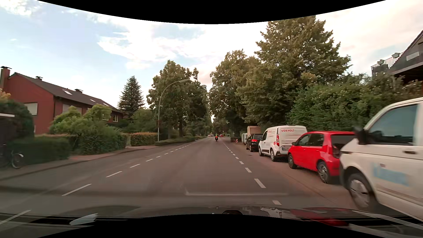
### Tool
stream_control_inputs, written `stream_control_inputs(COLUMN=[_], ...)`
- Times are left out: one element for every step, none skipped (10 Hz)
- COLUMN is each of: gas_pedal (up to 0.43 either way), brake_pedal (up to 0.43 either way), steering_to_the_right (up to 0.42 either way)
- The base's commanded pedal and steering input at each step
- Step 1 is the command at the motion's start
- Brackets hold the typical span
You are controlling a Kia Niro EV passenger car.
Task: Follow the waypoints while adhering to traffic rules and regulations
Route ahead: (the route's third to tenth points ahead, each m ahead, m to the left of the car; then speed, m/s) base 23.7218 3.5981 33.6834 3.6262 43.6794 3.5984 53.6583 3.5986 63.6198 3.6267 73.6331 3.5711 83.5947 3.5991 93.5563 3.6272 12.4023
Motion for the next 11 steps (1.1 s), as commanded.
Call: stream_control_inputs(gas_pedal=[0.177,0.177,0.177,0.177,0.177,0.177,0.177,0.177,0.177,0.177,0.177], brake_pedal=[0.0,0.0,0.0,0.0,0.0,0.0,0.0,0.0,0.0,0.0,0.0], steering_to_the_right=[-0.001,-0.002,-0.002,-0.002,-0.001,-0.001,-0.001,-0.001,-0.001,-0.001,-0.001])
